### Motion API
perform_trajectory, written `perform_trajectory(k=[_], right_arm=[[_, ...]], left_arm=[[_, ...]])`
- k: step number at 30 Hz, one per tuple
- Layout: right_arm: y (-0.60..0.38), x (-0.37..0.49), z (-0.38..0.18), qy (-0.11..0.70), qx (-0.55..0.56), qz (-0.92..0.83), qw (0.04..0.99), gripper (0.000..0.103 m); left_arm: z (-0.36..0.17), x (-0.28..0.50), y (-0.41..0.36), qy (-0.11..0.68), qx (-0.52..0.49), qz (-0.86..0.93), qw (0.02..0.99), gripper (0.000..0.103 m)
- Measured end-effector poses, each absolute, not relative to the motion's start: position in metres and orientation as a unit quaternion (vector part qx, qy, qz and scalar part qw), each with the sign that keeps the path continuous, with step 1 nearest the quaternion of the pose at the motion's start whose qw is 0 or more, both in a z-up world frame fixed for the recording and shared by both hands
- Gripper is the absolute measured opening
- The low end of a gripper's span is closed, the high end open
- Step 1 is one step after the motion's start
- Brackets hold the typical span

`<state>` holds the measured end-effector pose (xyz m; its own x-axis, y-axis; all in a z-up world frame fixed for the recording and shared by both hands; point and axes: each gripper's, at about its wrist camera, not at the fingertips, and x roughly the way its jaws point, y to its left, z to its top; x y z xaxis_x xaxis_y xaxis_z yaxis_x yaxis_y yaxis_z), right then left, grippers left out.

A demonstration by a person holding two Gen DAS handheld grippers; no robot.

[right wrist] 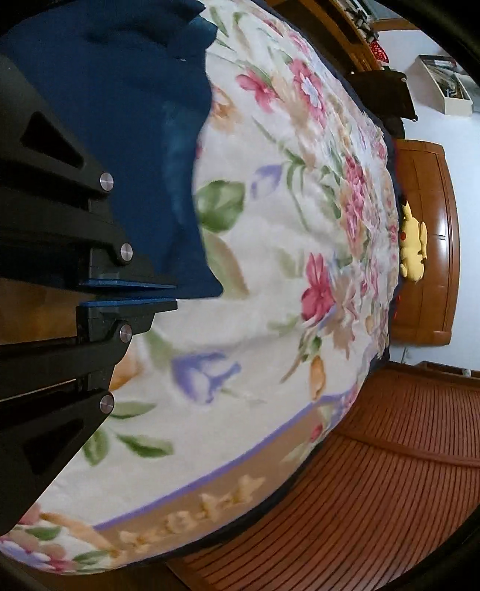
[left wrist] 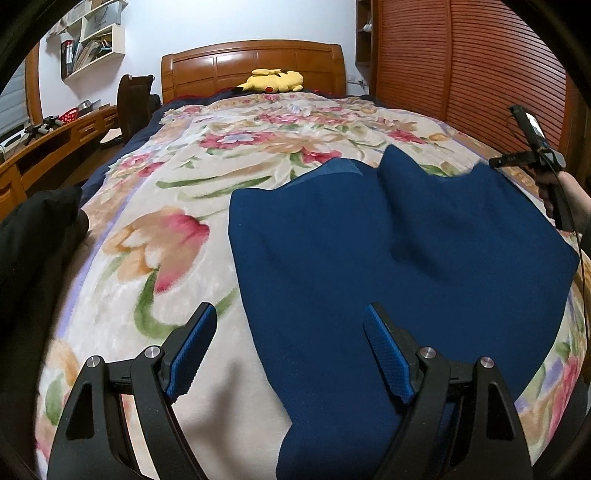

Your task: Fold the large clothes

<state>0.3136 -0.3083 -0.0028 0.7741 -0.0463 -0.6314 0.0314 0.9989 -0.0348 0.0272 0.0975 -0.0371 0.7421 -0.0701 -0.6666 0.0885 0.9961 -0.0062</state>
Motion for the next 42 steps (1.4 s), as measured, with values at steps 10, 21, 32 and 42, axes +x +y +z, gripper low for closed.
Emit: perform_trajectory(k=[10, 21, 32, 42], right_arm=[[-0.284, 0.237, 0.013, 0.311, -0.053, 0.016, 0.949, 0.064], [-0.264, 0.126, 0.009, 0.289, -0.064, 0.109, 0.949, 0.064], [-0.274, 0.077, 0.007, 0.284, -0.049, 0.126, 0.949, 0.08], [-0.269, 0.049, -0.001, 0.284, -0.056, 0.091, 0.953, 0.085]], left_arm=[[-0.027, 0.017, 0.104, 0.336, 0.003, -0.044, 0.941, 0.082], [-0.013, 0.001, 0.098, 0.307, -0.004, -0.061, 0.95, 0.082], [0.002, -0.027, 0.07, 0.267, -0.017, -0.107, 0.958, 0.103], [-0.001, -0.038, 0.042, 0.274, -0.014, -0.109, 0.955, 0.103]])
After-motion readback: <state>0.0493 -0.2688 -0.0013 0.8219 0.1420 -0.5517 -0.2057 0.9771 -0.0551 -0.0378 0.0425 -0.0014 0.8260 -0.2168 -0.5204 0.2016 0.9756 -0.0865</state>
